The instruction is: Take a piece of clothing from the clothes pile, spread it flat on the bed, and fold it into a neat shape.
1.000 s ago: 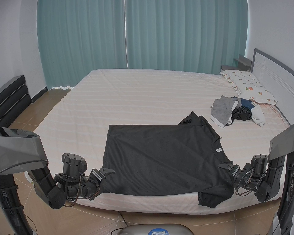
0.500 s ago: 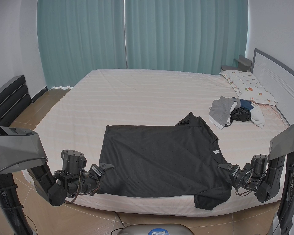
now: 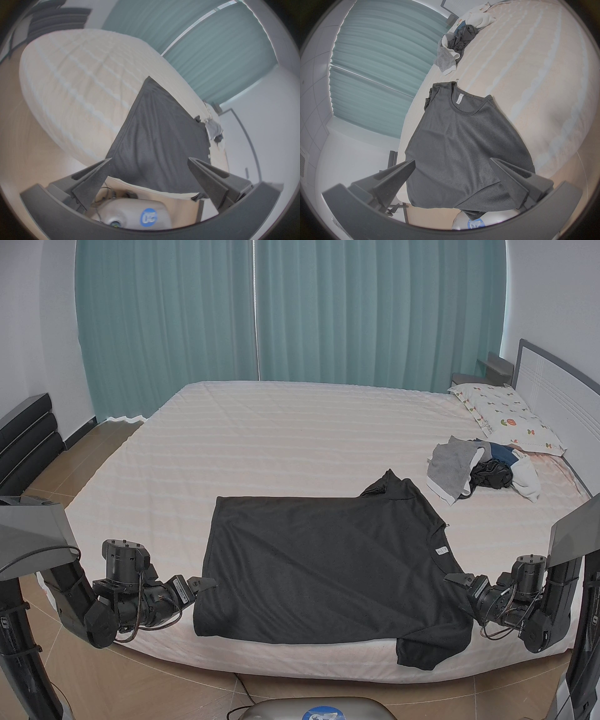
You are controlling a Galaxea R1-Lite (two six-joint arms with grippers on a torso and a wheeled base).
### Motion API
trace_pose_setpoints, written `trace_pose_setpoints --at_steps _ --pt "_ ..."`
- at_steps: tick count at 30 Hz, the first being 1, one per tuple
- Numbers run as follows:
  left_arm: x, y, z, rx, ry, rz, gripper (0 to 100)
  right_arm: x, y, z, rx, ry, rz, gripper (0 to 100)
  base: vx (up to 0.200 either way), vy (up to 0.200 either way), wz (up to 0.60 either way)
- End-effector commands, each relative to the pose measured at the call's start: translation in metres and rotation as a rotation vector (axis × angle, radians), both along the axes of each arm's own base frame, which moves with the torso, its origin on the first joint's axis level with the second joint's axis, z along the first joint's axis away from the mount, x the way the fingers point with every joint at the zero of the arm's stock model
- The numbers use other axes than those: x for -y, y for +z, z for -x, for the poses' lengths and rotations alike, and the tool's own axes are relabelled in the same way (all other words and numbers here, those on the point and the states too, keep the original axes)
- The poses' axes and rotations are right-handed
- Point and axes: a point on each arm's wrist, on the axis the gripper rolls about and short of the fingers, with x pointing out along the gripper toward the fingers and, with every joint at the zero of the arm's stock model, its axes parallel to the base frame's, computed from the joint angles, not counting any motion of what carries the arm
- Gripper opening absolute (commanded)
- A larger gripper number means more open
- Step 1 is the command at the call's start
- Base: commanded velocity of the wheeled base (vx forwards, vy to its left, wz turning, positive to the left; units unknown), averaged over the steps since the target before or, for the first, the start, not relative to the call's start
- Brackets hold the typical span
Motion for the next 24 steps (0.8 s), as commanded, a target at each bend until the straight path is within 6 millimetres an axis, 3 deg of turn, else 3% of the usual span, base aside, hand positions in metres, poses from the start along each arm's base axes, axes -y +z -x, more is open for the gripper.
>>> trace_pose_setpoints --at_steps 1,9,24 --pt "-0.006 -0.018 -0.006 -0.007 -0.077 -0.089 100 -0.001 -0.003 -0.001 0.000 0.004 0.006 100 0.000 0.000 0.00" --pt "0.003 -0.056 -0.021 -0.088 -0.122 -0.099 100 -0.001 -0.004 -0.001 -0.007 0.004 0.003 100 0.000 0.000 0.00" --pt "0.004 -0.063 -0.025 -0.071 -0.136 -0.144 100 -0.002 -0.006 -0.001 -0.011 0.008 0.006 100 0.000 0.000 0.00"
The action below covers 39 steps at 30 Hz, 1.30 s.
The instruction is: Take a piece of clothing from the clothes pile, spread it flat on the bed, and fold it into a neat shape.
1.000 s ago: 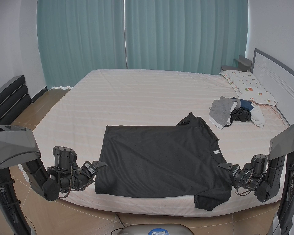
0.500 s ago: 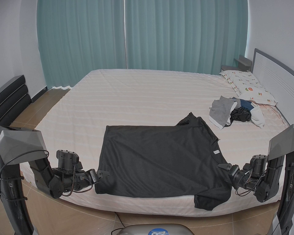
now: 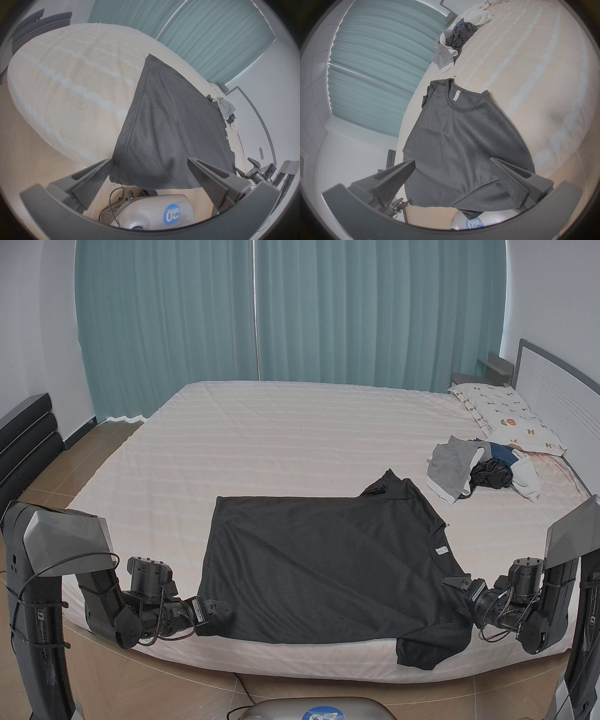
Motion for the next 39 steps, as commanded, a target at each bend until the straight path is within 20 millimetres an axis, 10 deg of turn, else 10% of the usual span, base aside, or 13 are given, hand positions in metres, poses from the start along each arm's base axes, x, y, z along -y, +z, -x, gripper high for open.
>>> trace_pose_setpoints --at_steps 1,29,30,39 --pt "0.001 -0.005 -0.001 -0.009 -0.003 -0.004 100 -0.001 0.000 -0.001 0.009 0.001 -0.001 100 0.000 0.000 0.00" --pt "-0.001 -0.014 0.002 0.023 -0.077 -0.007 100 0.000 0.000 -0.002 0.013 0.000 -0.001 100 0.000 0.000 0.00" --pt "-0.002 -0.015 0.003 0.020 -0.079 -0.004 0 0.000 0.000 -0.002 0.013 0.000 -0.001 100 0.000 0.000 0.00" --pt "-0.008 -0.015 0.007 0.007 -0.056 -0.014 0 0.001 0.001 -0.002 0.015 -0.005 -0.001 100 0.000 0.000 0.00"
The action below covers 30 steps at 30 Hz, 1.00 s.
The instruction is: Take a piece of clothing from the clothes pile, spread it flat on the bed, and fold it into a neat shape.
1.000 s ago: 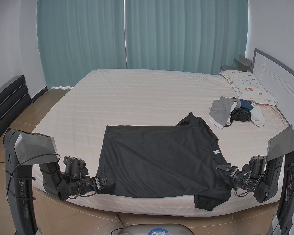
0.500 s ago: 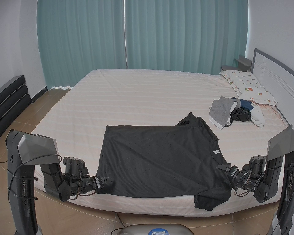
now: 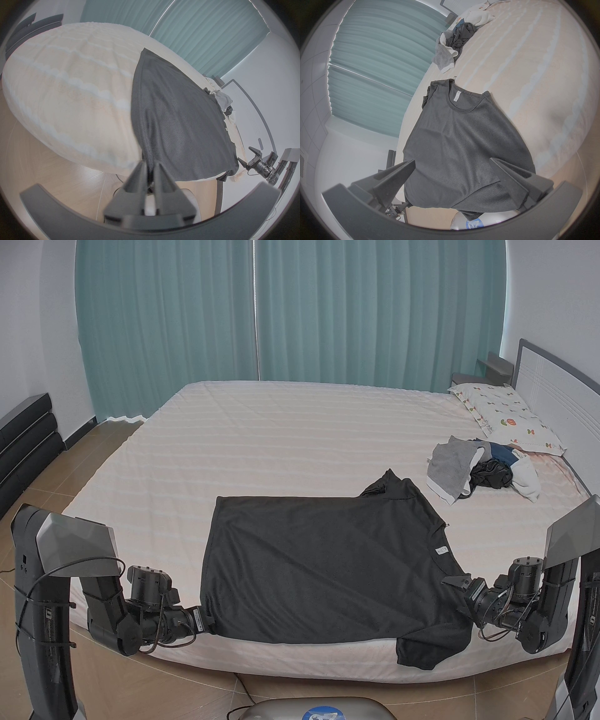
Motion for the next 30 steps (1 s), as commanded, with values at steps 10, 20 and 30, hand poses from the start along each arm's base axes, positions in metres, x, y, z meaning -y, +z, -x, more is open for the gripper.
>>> trace_pose_setpoints --at_steps 10,20,30 --pt "-0.018 0.008 0.009 0.028 0.059 0.021 0 0.002 0.006 0.001 0.026 -0.009 0.007 100 0.000 0.000 0.00" --pt "-0.017 0.014 0.012 -0.013 0.138 0.111 0 0.025 0.016 0.013 0.078 0.000 0.184 100 0.000 0.000 0.00" --pt "-0.016 0.021 0.007 -0.015 0.193 0.174 0 0.030 0.005 0.015 0.048 0.019 0.240 100 0.000 0.000 0.00"
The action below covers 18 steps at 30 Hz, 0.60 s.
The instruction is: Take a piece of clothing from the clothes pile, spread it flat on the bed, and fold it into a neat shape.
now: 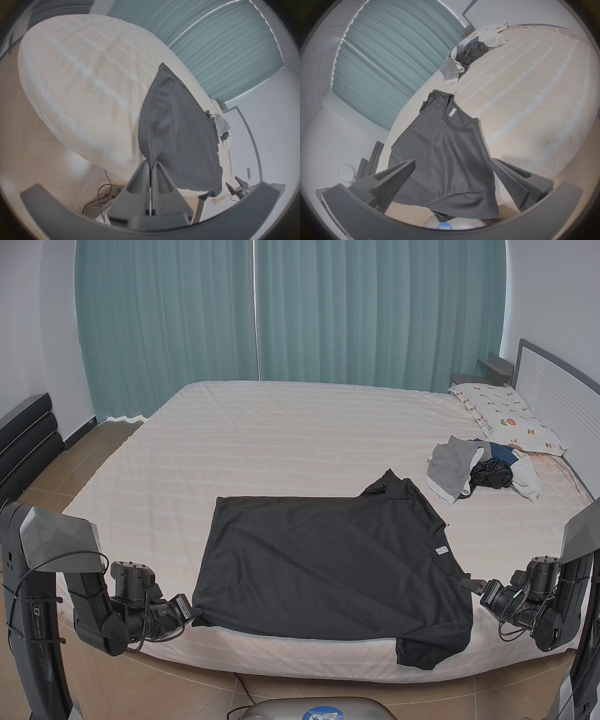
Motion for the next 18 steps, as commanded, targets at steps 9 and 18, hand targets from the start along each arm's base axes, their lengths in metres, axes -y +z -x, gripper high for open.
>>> trace_pose_setpoints --at_steps 9,18 --pt "0.001 0.004 -0.001 0.015 0.000 0.003 0 -0.001 -0.032 -0.007 -0.067 0.042 0.051 0 0.000 0.000 0.00" --pt "0.000 0.004 -0.002 0.015 0.001 0.003 0 -0.001 -0.048 -0.016 -0.087 0.057 0.069 0 0.000 0.000 0.00"
